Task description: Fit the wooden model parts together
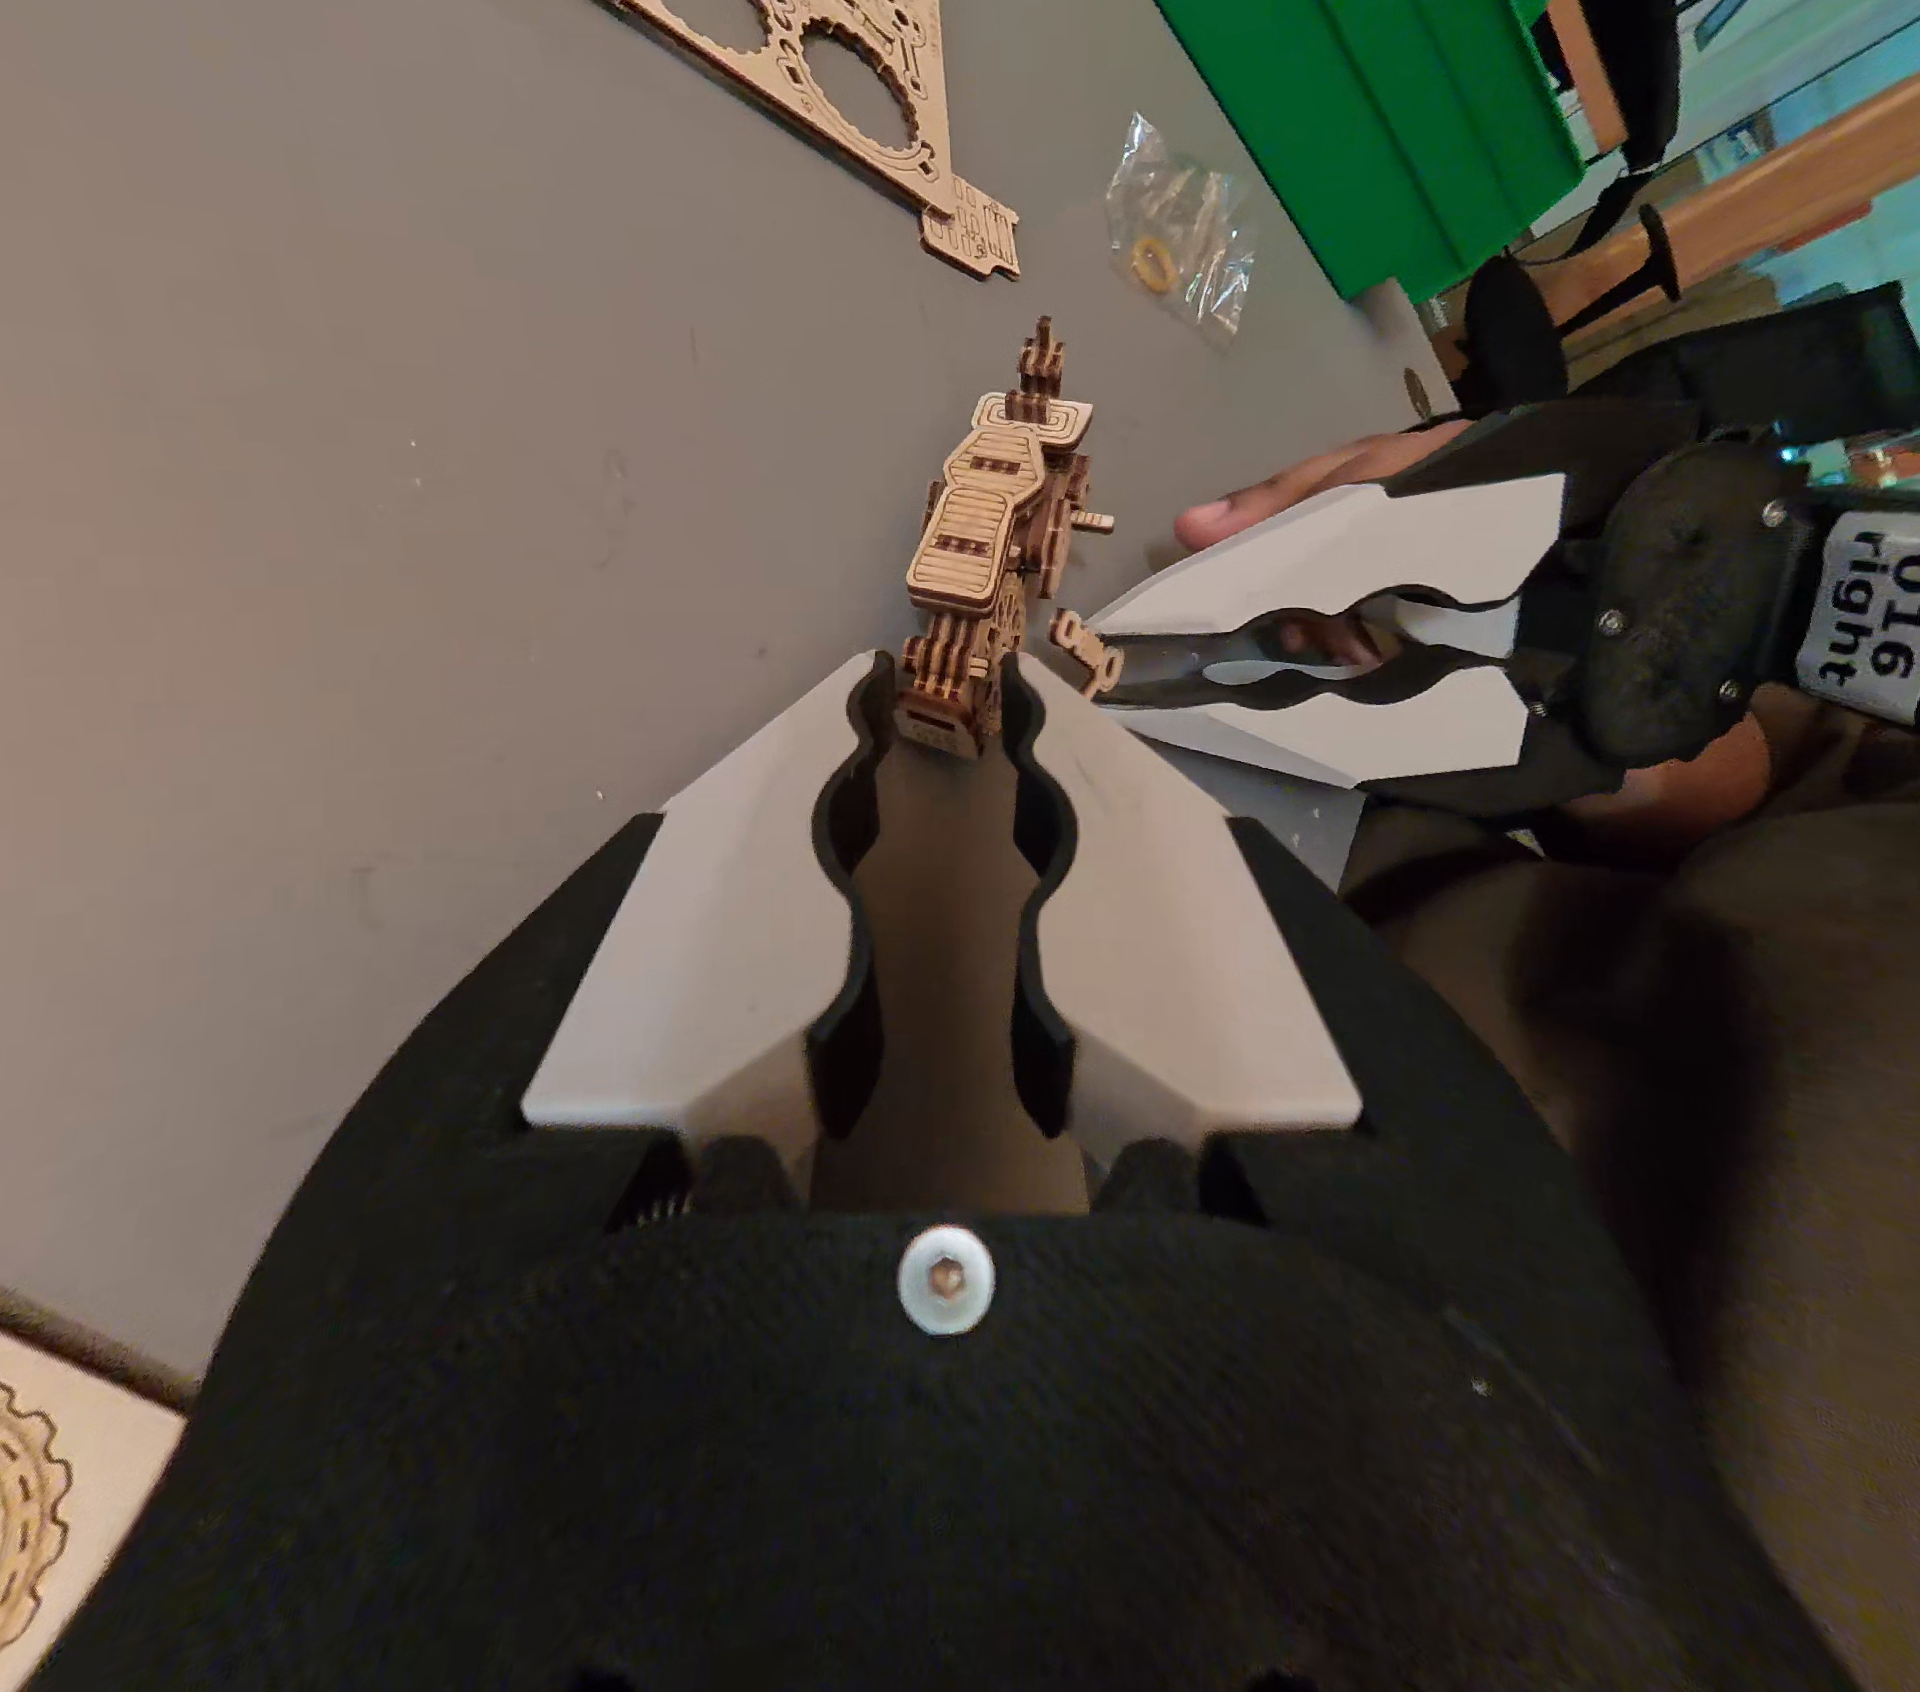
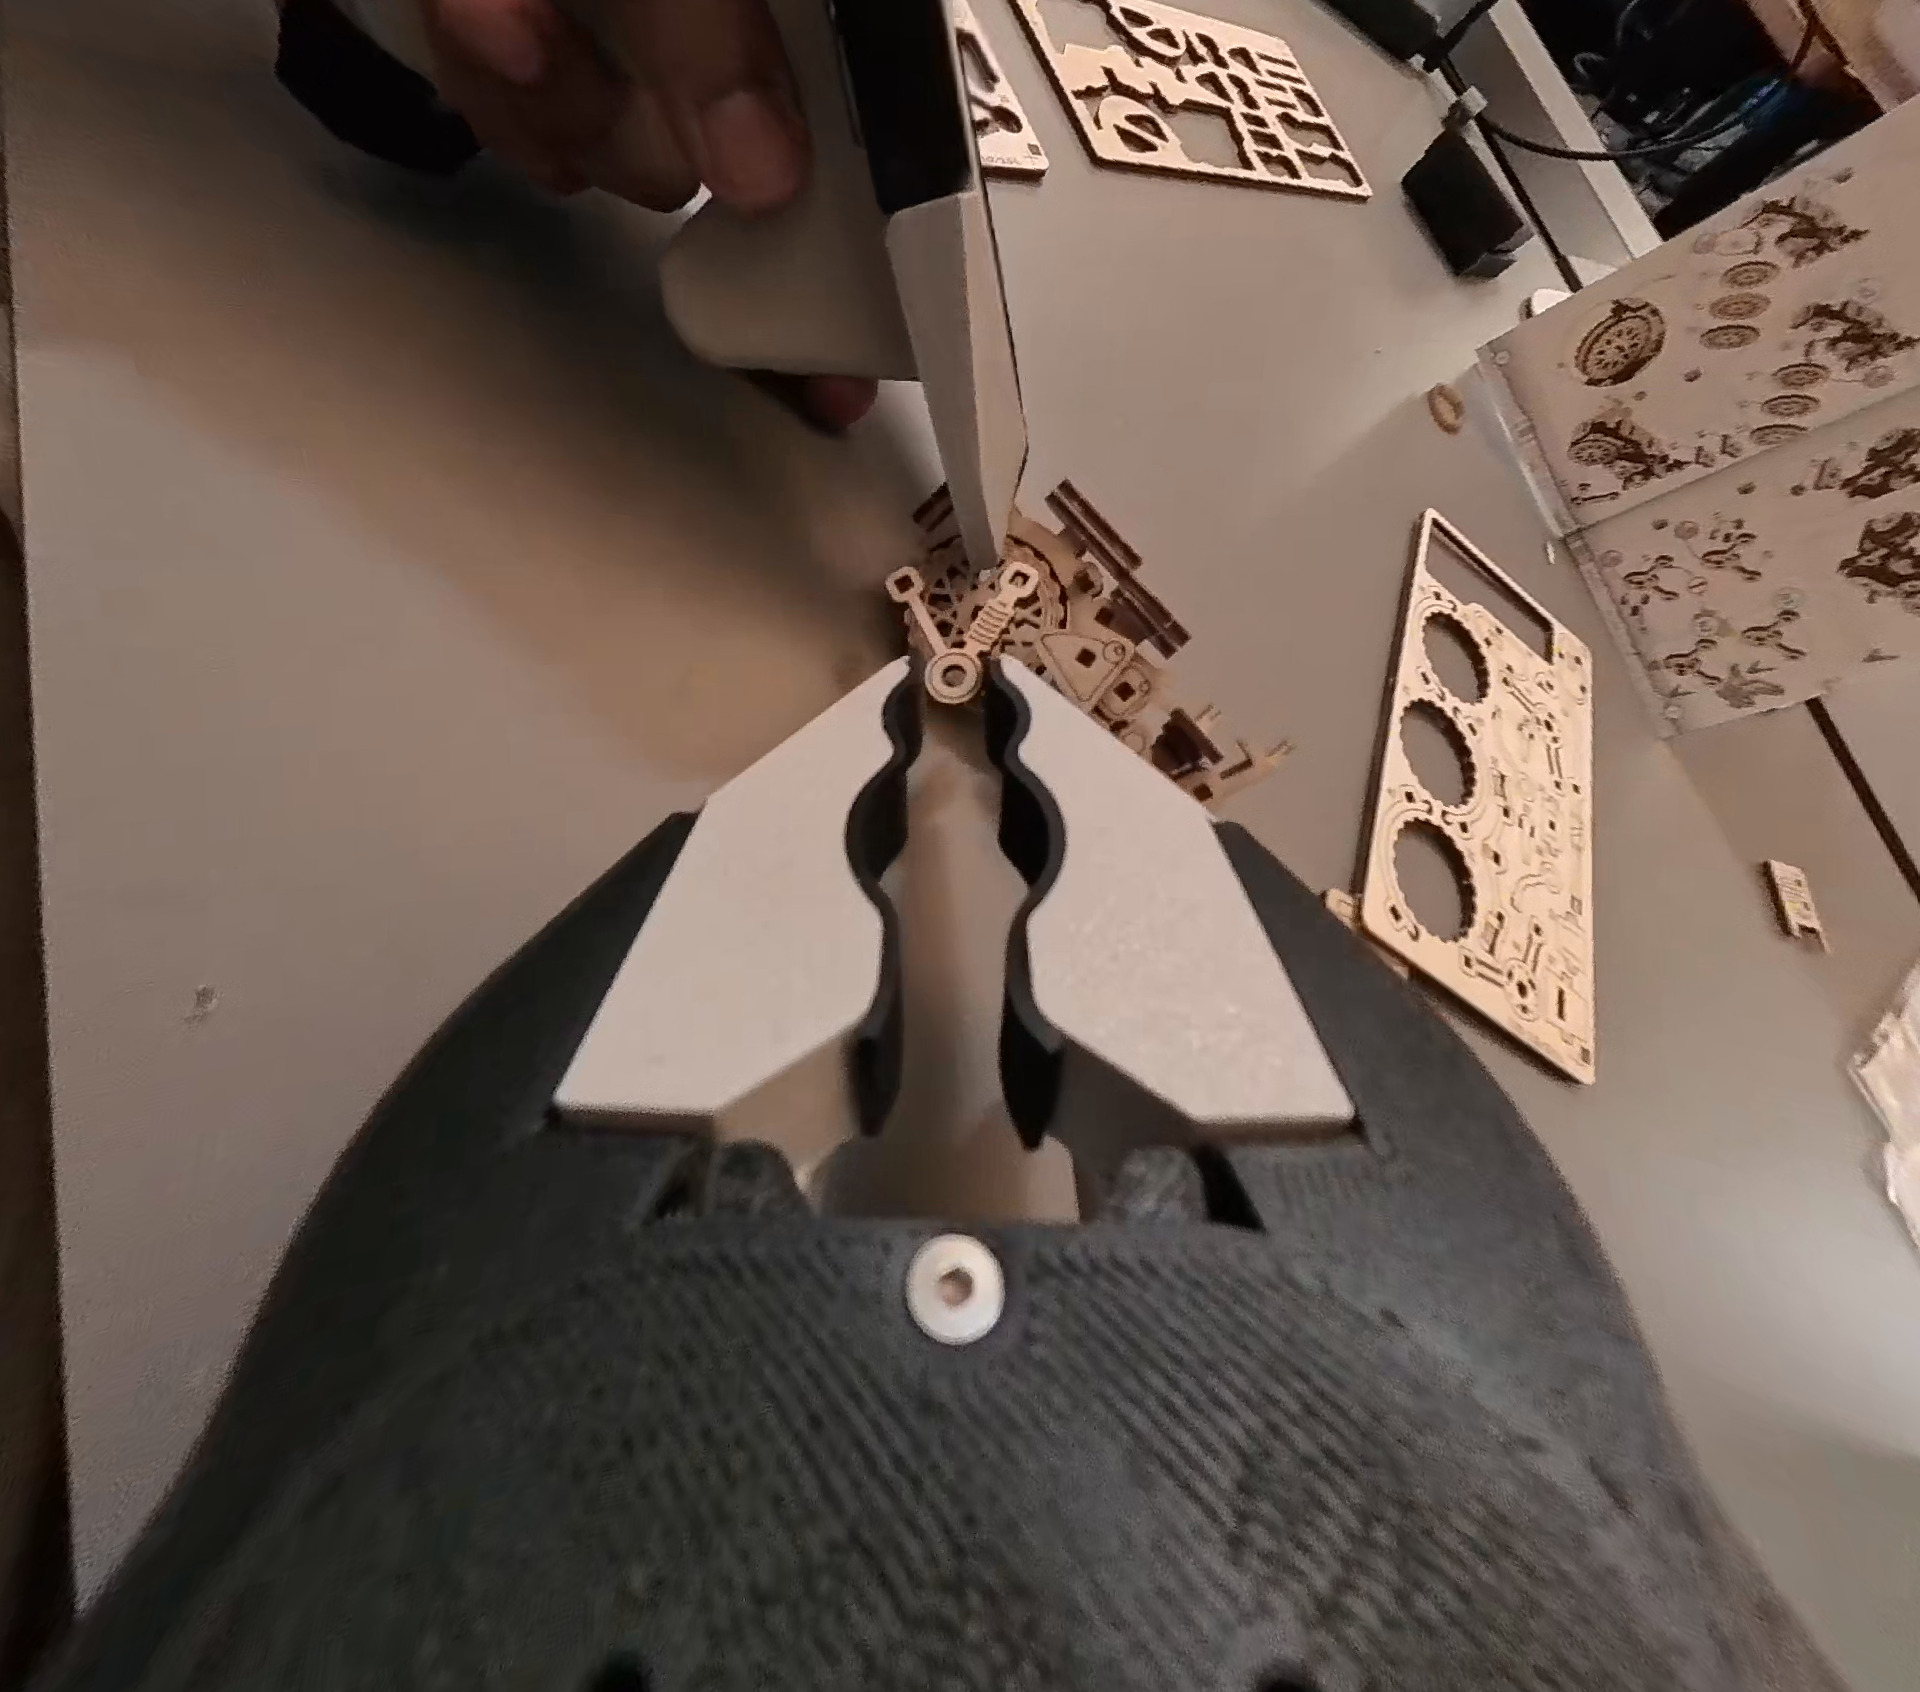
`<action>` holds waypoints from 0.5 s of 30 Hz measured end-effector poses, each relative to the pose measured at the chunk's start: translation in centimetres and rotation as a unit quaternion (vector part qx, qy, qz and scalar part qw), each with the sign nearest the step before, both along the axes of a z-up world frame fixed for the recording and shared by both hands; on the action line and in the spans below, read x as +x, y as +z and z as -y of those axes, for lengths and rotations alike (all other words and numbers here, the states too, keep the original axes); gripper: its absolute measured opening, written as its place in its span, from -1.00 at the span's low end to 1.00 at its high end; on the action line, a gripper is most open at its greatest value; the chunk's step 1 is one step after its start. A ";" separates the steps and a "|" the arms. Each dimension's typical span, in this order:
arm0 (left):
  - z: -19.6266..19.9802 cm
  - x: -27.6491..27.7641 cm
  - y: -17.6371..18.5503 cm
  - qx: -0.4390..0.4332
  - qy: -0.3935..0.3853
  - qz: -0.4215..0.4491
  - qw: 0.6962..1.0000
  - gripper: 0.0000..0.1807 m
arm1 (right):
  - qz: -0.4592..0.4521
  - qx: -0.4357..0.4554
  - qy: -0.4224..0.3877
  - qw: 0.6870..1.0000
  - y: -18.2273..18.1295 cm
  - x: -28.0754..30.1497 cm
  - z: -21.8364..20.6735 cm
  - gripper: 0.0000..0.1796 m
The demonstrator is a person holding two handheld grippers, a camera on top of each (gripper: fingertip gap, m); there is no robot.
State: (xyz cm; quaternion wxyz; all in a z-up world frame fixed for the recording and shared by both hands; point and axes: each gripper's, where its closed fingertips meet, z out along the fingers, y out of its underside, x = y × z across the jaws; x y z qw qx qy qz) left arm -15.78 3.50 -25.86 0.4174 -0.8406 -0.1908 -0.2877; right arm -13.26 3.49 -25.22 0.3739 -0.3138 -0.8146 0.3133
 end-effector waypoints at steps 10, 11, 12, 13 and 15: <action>0.2 -0.3 0.3 0.011 0.001 0.017 1.000 -0.73 | -0.011 0.018 -0.030 0.999 -0.1 -0.6 -0.5 -0.90; 0.2 -0.2 0.3 0.011 0.000 0.018 1.000 -0.72 | -0.012 0.021 -0.030 0.999 -0.1 -0.6 -0.5 -0.90; 0.2 -0.2 0.3 0.011 -0.001 0.018 1.000 -0.72 | -0.013 0.023 -0.030 0.999 -0.1 -0.7 -0.5 -0.90; 0.2 -0.2 0.4 0.011 -0.001 0.018 1.000 -0.72 | -0.014 0.024 -0.030 0.999 -0.1 -0.7 -0.5 -0.90; 0.3 0.0 0.4 0.009 -0.009 0.021 1.000 -0.74 | -0.016 0.023 -0.033 0.999 -0.1 -0.8 -0.5 -0.90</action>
